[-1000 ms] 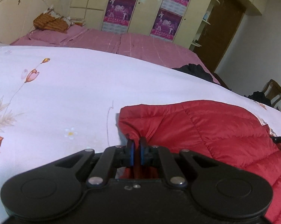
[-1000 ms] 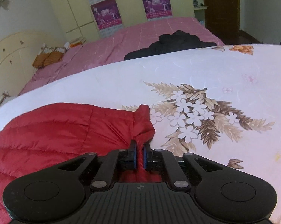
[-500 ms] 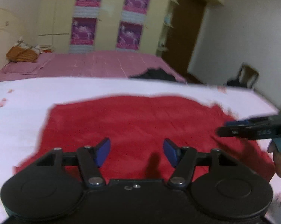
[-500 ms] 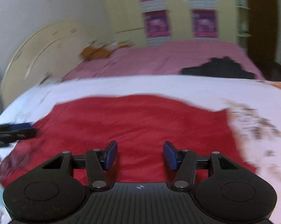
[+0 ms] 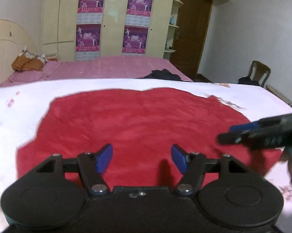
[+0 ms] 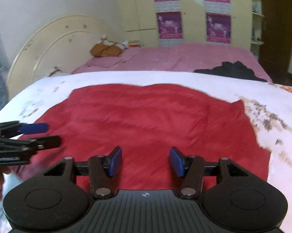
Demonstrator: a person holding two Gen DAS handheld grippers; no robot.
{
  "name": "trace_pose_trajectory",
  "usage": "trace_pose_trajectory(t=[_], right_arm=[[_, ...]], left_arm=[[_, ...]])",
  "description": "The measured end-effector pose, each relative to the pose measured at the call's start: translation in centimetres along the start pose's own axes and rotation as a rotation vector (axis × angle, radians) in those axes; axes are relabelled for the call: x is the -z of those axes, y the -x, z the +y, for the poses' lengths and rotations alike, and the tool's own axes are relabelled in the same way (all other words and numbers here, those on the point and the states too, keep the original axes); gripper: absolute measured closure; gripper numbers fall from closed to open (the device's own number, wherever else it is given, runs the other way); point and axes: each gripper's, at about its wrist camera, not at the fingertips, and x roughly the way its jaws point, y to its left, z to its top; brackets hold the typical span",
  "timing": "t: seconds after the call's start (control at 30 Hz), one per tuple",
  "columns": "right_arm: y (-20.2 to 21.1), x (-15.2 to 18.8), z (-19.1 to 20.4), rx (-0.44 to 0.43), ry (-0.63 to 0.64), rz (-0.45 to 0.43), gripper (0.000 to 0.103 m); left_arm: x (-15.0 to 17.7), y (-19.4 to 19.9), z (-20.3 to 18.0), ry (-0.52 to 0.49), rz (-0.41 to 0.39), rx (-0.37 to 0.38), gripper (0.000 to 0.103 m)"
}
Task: Fold large clothes
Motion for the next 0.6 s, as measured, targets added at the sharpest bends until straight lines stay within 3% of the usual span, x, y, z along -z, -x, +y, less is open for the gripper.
trace_pose_trajectory(t=[0.2,0.4,0.6], right_arm=[[-1.0,2.2,2.4,0.048,0.034,0.021,0.048],[1.3,3.5,-1.2,0.152,-0.012,0.02,0.048],[3.1,5.3,-4.5,0.25,-0.093,0.023,0.048]], left_arm=[[2.2,0.0,-0.8,0.009,0.019,-0.073,0.039],[3.4,2.3,4.1,0.077,0.021,-0.2,0.04],[4.4,2.8,6.8,0.107,0.03,-0.254,0.037]])
